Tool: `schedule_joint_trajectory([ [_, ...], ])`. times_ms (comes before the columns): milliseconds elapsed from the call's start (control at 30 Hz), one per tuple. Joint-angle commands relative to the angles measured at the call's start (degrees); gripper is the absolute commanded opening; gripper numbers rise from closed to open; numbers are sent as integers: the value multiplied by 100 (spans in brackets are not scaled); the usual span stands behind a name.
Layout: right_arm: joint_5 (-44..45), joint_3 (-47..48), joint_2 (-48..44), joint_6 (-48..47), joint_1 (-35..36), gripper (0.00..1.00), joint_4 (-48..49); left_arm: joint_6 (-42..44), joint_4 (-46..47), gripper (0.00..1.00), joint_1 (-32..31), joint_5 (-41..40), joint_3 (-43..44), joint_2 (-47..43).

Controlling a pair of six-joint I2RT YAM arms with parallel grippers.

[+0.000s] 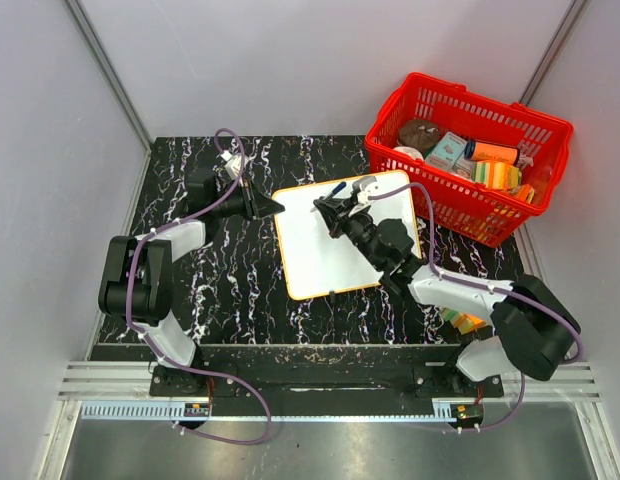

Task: Write a sentence on the whiteboard
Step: Adjust the whiteboard on the whiteboard stand.

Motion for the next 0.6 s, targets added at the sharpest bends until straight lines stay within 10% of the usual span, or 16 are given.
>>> schedule_joint_trajectory([
  [0, 1044, -50, 171, -549, 220, 0, 1208, 955, -411, 0, -246, -507, -85, 121],
  [567, 1476, 794, 1296, -998, 317, 0, 1394, 1008, -481, 0, -246, -480, -59, 165],
])
